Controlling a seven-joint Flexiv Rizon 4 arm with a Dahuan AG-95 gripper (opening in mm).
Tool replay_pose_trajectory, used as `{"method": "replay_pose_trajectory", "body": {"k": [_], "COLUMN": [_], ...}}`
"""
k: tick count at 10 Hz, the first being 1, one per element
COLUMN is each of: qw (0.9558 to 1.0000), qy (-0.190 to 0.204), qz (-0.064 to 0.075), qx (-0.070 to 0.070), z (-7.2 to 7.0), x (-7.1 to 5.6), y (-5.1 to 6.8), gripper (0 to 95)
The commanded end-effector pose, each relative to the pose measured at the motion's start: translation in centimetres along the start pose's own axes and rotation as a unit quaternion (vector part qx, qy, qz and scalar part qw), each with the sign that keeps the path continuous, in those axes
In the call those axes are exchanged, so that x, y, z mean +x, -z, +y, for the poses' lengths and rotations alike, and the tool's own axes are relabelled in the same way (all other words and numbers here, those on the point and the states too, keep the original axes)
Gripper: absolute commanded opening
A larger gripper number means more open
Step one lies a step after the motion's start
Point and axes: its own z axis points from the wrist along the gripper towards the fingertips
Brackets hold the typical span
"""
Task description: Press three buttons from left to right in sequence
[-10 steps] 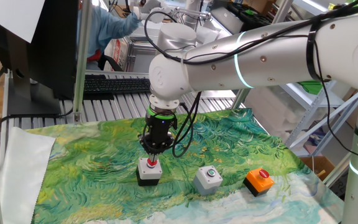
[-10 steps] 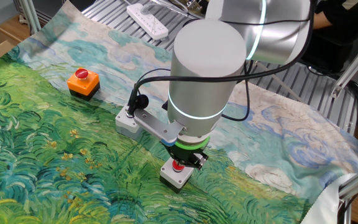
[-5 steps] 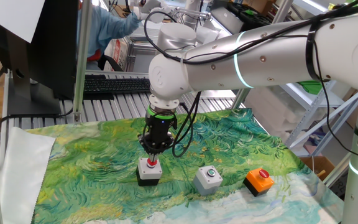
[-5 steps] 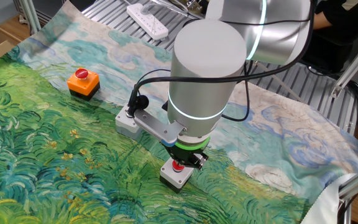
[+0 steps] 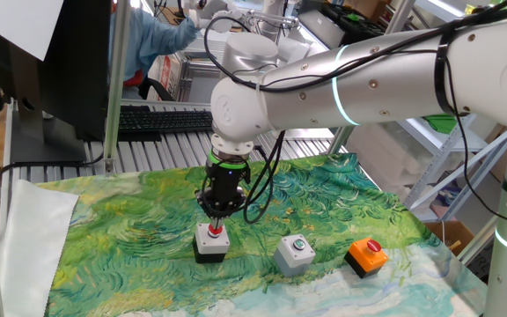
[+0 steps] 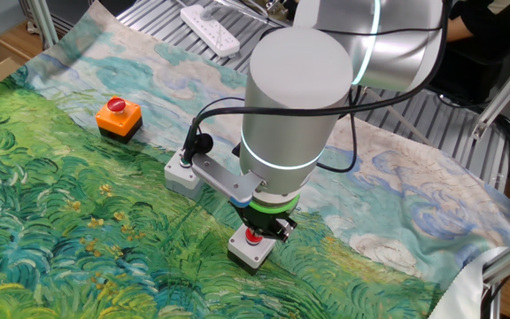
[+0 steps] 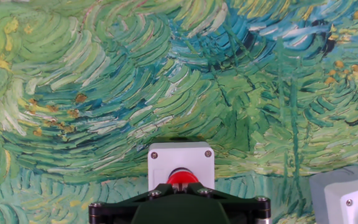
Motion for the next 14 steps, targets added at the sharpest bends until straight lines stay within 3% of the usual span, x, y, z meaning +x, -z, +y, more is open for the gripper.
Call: {"method": "replay_pose_trajectory", "body": {"k": [1, 5, 9, 11, 14], "qw": [1.0, 1.0, 0.9998, 0.9998, 0.9999], "qy": [-0.002, -0.003, -0.018, -0.017, -0.012], "qz": [-0.001, -0.006, -0.008, -0.012, -0.011], "qx": [0.0, 0.0, 0.003, 0.005, 0.0], "z": [0.1, -0.4, 0.8, 0.7, 0.2], "x": [-0.3, -0.7, -1.0, -0.8, -0.5], "y": [-2.6, -4.7, -6.2, -7.0, -6.8], "gripper": [0.0, 0.0, 0.0, 0.0, 0.0]}}
